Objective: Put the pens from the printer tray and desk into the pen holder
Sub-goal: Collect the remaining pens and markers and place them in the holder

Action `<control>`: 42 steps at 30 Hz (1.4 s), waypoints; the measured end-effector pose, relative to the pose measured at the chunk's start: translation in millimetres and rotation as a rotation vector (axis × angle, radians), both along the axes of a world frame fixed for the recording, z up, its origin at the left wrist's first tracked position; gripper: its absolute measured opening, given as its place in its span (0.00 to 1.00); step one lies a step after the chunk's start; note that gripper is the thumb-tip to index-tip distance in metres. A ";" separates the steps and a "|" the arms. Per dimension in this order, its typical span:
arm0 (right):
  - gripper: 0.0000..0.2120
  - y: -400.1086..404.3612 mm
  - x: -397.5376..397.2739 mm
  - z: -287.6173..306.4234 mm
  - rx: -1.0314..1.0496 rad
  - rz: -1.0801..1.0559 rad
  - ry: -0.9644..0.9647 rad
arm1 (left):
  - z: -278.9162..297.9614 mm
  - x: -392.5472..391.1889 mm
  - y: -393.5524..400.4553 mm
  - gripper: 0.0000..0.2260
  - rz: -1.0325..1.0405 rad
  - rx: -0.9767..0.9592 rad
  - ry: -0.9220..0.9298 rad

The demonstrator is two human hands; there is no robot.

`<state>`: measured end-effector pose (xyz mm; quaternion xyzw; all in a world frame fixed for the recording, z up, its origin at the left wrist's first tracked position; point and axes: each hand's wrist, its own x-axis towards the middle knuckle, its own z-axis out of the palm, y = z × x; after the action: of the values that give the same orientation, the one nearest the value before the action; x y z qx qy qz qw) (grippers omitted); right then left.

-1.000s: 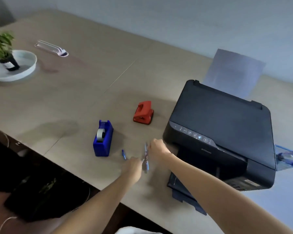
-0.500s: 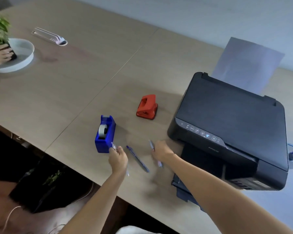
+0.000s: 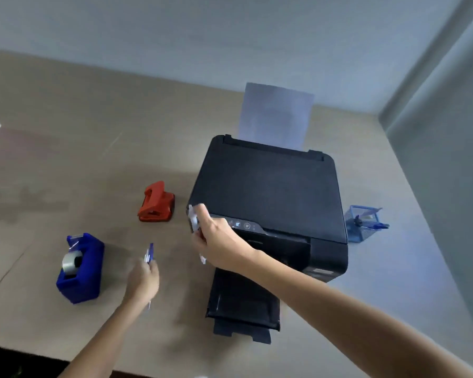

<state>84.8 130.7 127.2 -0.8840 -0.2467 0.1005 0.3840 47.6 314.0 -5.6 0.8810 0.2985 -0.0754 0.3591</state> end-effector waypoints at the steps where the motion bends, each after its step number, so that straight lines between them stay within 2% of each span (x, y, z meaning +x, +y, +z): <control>1: 0.14 -17.8 -3.4 17.2 0.068 -0.020 -0.023 | 13.2 2.2 -4.1 0.11 0.005 -0.041 -0.114; 3: 0.22 -67.1 -7.8 45.2 0.179 -0.114 -0.090 | 48.9 10.9 -24.5 0.07 -0.069 -0.110 -0.318; 5: 0.29 -116.1 -6.9 62.5 0.251 -0.245 -0.174 | 91.2 23.0 -46.7 0.09 -0.159 -0.229 -0.505; 8: 0.32 -202.4 4.0 69.0 0.318 -0.482 -0.264 | 149.0 48.9 -109.0 0.15 -0.264 -0.490 -0.682; 12: 0.26 -308.9 22.5 54.1 0.231 -0.787 -0.289 | 182.2 78.5 -218.4 0.16 -0.464 -0.758 -0.709; 16: 0.21 -379.4 31.0 23.9 0.138 -0.963 -0.353 | 173.4 106.0 -332.6 0.14 -0.465 -0.934 -0.596; 20: 0.17 -410.6 34.2 -14.8 0.109 -0.942 -0.332 | 145.6 129.6 -421.6 0.16 -0.479 -0.868 -0.527; 25: 0.18 -420.5 46.3 -56.6 -0.026 -0.827 -0.352 | 99.8 154.4 -475.7 0.15 -0.495 -0.713 -0.441; 28: 0.20 -424.3 53.1 -79.8 -0.117 -0.768 -0.330 | 73.3 165.0 -487.2 0.14 -0.550 -0.635 -0.352; 31: 0.17 -428.3 54.5 -95.7 -0.116 -0.771 -0.268 | 53.2 167.2 -493.9 0.11 -0.596 -0.589 -0.297; 35: 0.14 -428.0 55.5 -106.9 -0.058 -0.828 -0.214 | 57.0 166.4 -497.1 0.06 -0.517 -0.636 -0.420; 38: 0.12 -424.2 57.2 -110.6 -0.059 -0.848 -0.244 | 60.6 163.8 -494.3 0.07 -0.491 -0.707 -0.464; 42: 0.09 -421.0 59.1 -113.4 -0.060 -0.873 -0.236 | 47.5 157.3 -492.9 0.07 -0.532 -0.574 -0.383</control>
<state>144.0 -290.3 13.8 -0.9215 0.1103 -0.1652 0.3338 204.8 -178.9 41.9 0.7898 -0.0439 -0.0804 0.6064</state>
